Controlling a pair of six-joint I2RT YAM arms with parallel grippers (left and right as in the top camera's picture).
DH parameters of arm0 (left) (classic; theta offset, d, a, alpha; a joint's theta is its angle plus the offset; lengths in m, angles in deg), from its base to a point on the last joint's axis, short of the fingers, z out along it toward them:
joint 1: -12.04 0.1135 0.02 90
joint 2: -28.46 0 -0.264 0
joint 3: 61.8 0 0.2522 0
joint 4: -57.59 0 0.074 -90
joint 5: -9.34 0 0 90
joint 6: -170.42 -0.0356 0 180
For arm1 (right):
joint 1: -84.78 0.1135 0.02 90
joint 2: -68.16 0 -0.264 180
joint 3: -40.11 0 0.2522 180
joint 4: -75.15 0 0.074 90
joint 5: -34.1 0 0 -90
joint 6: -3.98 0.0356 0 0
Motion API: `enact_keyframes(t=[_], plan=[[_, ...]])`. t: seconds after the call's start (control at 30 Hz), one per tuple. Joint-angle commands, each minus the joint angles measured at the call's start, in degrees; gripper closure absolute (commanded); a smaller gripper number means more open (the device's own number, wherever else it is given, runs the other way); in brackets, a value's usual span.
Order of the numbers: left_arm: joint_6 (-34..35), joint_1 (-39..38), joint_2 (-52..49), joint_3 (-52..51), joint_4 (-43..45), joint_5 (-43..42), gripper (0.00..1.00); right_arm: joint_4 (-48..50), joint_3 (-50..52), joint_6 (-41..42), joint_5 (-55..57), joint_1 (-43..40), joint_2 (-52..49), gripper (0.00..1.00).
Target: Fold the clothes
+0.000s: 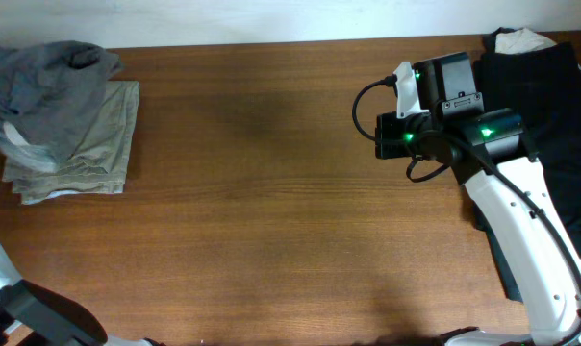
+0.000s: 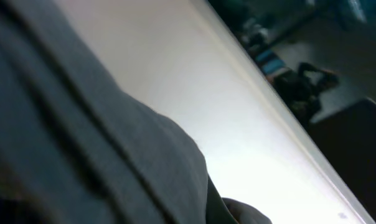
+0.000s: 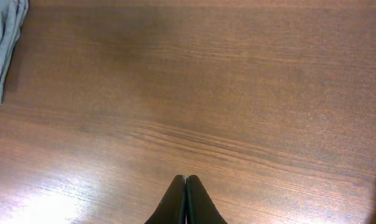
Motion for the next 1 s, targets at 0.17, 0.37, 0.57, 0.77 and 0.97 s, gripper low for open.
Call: enact_keyframes(t=[0.17, 0.37, 0.57, 0.77, 0.97], plan=[[-0.26, -3.69, -7.65, 0.57, 3.02, 10.45, 0.99, -0.02, -0.17, 1.90, 0.74, 0.11, 1.09, 0.96], [-0.94, -3.72, -16.52, 0.57, -4.55, 9.55, 0.99, -0.04, -0.17, 1.92, 0.72, 0.11, 1.09, 0.96], [-3.93, -2.58, -18.08, 0.57, -22.12, 15.80, 0.01, -0.31, -0.17, 1.90, 0.70, 0.11, 1.09, 0.96], [-3.96, -2.51, -12.81, 0.57, -50.21, 29.68, 0.01, -2.93, -0.17, 1.86, 0.70, 0.11, 1.11, 0.96], [-8.98, -2.95, 8.41, 0.57, -57.40, 35.91, 0.01, -8.28, -0.83, 1.55, 0.72, 0.11, 6.32, 0.96]])
